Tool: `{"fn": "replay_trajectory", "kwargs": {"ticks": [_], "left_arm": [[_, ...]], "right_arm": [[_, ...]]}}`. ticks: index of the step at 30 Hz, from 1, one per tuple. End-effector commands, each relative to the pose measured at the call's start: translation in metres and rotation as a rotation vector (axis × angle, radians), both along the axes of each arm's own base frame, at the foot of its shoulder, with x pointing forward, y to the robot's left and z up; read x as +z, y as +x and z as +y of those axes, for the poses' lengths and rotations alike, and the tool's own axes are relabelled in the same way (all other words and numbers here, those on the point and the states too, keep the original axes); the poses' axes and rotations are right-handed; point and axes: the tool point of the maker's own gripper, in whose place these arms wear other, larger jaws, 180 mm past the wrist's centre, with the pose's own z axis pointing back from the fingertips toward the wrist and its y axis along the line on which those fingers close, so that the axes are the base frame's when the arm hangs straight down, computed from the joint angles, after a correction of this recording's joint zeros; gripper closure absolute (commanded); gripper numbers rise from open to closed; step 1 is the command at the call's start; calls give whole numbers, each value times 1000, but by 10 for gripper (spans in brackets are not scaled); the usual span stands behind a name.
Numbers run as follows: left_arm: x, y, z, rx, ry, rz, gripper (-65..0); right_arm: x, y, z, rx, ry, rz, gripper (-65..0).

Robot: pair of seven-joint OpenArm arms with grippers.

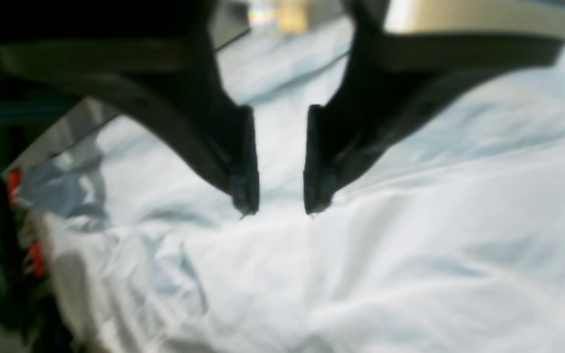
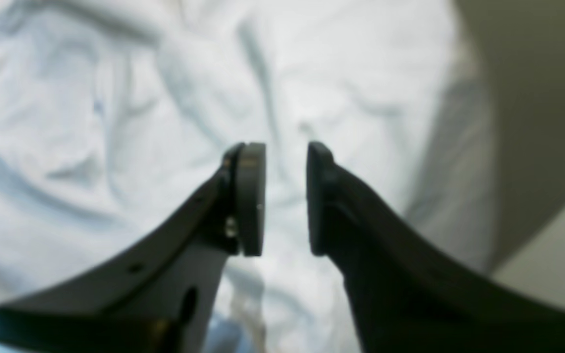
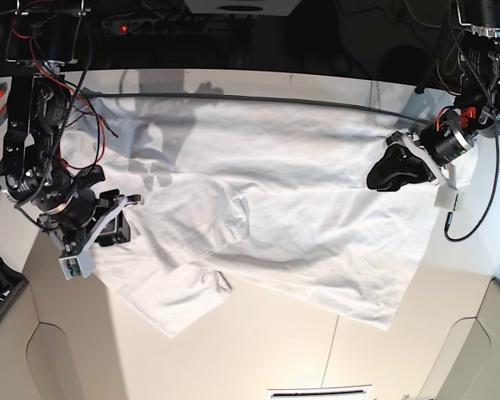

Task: Layout the t-shirt on the table in an organized manner, then fold the t-shirt properly
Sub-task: 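Release the right gripper and move it toward the sleeve corner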

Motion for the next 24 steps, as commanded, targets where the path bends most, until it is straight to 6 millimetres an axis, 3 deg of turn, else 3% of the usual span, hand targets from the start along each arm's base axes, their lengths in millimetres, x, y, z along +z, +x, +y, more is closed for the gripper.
{"fn": "replay_trajectory", "kwargs": {"ticks": [1,4,12,24], "left_arm": [[14,9,5,1,3,-55,-223],[15,10,5,2,9,-59,-224],[18,12,6,13,2,-78,-224],[19,13,5,17,-4,-84,-224]], "right_arm": [[17,18,-3,-9,-1,-71,-214],[14,38,-10,-37,11,-98,-298],[-35,72,-13,-124,165,26,-300],[-40,77,46,-44,273,44,-299]]}}
